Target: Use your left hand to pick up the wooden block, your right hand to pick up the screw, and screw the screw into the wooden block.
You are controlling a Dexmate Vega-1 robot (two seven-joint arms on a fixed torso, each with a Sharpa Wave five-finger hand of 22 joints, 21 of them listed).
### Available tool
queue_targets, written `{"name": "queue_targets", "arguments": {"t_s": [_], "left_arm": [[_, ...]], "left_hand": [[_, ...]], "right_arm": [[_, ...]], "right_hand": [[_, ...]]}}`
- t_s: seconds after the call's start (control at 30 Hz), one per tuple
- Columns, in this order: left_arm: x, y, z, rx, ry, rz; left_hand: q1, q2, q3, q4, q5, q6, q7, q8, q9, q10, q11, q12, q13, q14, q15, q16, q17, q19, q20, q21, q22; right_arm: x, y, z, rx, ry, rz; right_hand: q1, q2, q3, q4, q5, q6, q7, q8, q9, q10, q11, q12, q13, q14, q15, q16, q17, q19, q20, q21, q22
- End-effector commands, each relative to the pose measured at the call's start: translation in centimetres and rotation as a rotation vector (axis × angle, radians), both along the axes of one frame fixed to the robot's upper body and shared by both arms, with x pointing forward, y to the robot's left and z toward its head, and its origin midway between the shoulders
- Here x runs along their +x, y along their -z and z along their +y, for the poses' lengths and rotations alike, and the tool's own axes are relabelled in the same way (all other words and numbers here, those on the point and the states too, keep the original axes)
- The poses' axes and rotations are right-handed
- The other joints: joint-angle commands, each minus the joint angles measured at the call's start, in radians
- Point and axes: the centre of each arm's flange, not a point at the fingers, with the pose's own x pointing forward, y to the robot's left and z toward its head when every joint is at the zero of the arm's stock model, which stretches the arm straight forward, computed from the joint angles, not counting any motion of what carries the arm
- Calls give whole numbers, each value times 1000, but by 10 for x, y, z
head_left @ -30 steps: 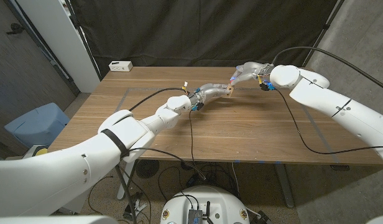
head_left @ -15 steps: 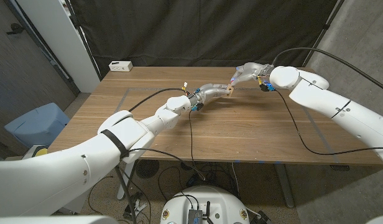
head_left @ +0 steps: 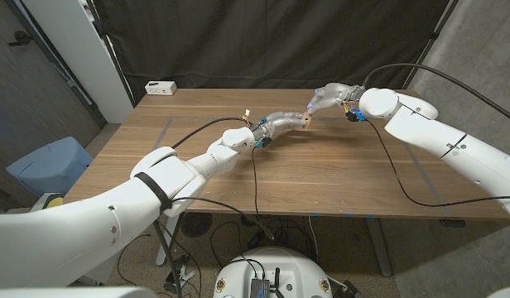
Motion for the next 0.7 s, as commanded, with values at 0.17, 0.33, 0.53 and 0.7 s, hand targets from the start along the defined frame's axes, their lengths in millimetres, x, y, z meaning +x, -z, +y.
{"name": "queue_targets", "arguments": {"t_s": [0.17, 0.33, 0.53, 0.7], "left_arm": [[4, -2, -2, 3, -28, 29], [5, -2, -3, 6, -32, 33], [4, -5, -4, 5, -27, 26], [3, -6, -5, 5, -25, 24]], "left_hand": [[-2, 2, 2, 2, 2, 15, -1, 10, 2, -3, -3, 3, 2, -3, -31, 3, 3, -5, 1, 2, 5], [-2, 2, 2, 2, 1, 15, -1, 10, 2, -3, -2, 4, 2, -3, -31, 3, 3, -5, 1, 2, 5], [-3, 3, 2, 3, 2, 16, -1, 10, 2, -5, -2, 3, 1, -3, -29, 3, 3, -5, 1, 2, 5], [-2, 3, 2, 2, 2, 16, -1, 10, 2, -5, -2, 3, 2, -3, -30, 3, 3, -4, 1, 2, 5]], "right_arm": [[9, 1, 4, -5, 8, -1], [10, 2, 4, -7, 20, 0], [11, 2, 4, -4, 28, -9], [12, 1, 5, -11, 39, -16]], "right_hand": [[-17, -13, -3, 11, -3, 29, -3, 15, 3, 26, -1, 10, 2, 20, -3, 8, 5, 20, 0, 6, 3], [-21, -15, -5, 13, -3, 31, -1, 16, 3, 31, -2, 11, 2, 24, -3, 9, 5, 24, -1, 7, 4], [-40, -20, -11, 19, -3, 46, 1, 24, 2, 49, -3, 14, 2, 36, -4, 12, 5, 30, 0, 7, 4], [-60, -27, -19, 26, -3, 51, 3, 27, 1, 60, -8, 14, 2, 45, -4, 13, 5, 35, 3, 6, 4]]}}
